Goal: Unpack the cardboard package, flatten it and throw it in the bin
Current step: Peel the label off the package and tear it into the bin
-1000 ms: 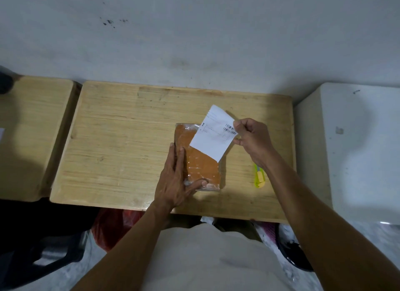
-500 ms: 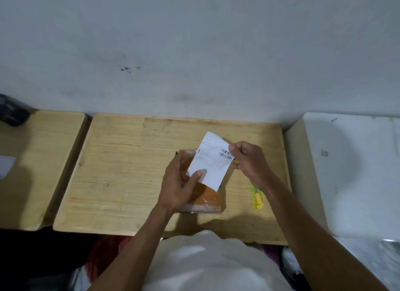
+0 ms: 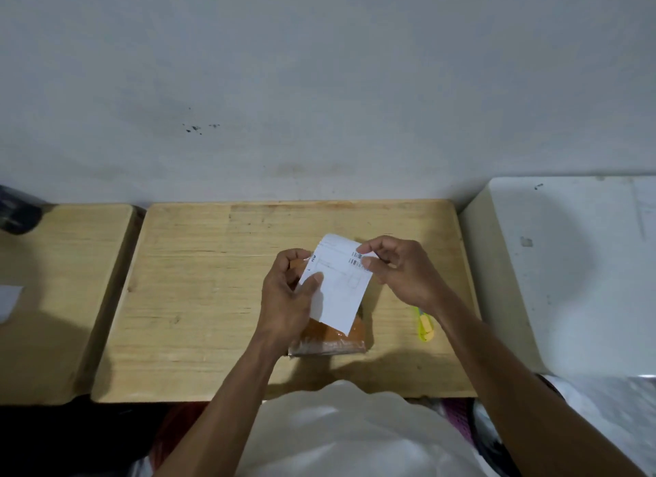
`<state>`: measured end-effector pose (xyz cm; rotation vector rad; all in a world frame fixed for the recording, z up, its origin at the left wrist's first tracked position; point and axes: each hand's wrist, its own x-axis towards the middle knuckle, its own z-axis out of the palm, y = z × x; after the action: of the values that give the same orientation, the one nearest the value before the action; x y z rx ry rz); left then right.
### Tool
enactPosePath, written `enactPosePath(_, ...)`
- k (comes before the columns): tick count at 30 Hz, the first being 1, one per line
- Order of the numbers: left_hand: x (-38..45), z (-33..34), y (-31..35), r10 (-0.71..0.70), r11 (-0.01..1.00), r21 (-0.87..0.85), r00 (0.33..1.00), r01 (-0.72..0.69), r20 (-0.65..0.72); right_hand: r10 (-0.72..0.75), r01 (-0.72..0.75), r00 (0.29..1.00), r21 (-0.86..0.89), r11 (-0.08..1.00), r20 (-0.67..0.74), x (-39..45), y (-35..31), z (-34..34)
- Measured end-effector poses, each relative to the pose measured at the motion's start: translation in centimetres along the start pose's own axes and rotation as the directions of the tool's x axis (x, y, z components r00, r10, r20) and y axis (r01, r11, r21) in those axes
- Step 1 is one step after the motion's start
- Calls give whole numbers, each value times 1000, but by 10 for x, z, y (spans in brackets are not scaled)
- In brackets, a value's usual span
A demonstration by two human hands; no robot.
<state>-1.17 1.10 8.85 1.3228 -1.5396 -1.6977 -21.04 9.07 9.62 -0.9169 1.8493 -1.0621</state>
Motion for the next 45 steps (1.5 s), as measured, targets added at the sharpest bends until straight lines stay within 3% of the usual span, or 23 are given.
enactPosePath(7, 5, -9, 5, 19, 996, 91, 999, -21, 32, -5, 6, 1000, -77, 997, 14, -5, -6, 1)
enactPosePath(16, 4, -4, 24, 81, 946, 321, 992, -47, -93, -78, 78, 997, -186, 980, 9, -8, -14, -5)
enactPosePath(24, 2, 5, 28, 58, 940, 340, 992, -18, -108, -148, 139, 989, -339, 931, -2, -6, -19, -2)
enactPosePath(31, 7, 4, 37, 42, 951, 309, 991, 0, -129, -224, 214, 974, -369, 904, 16, -2, -20, -4)
enactPosePath(34, 8, 3, 41, 101, 933, 357, 987, -52, -122, -251, 263, 965, -344, 901, 80, 0, -23, -6)
enactPosePath(40, 7, 6, 50, 169, 911, 395, 982, -122, -86, -331, 331, 940, -426, 842, 77, 4, -32, 0)
enactPosePath(42, 5, 6, 50, 254, 872, 445, 965, -204, -56, -316, 292, 949, -426, 856, 16, 3, -34, 1)
enactPosePath(45, 1, 14, 51, 406, 795, 508, 913, -333, -38, -203, 156, 969, -288, 945, -142, -2, -41, 10)
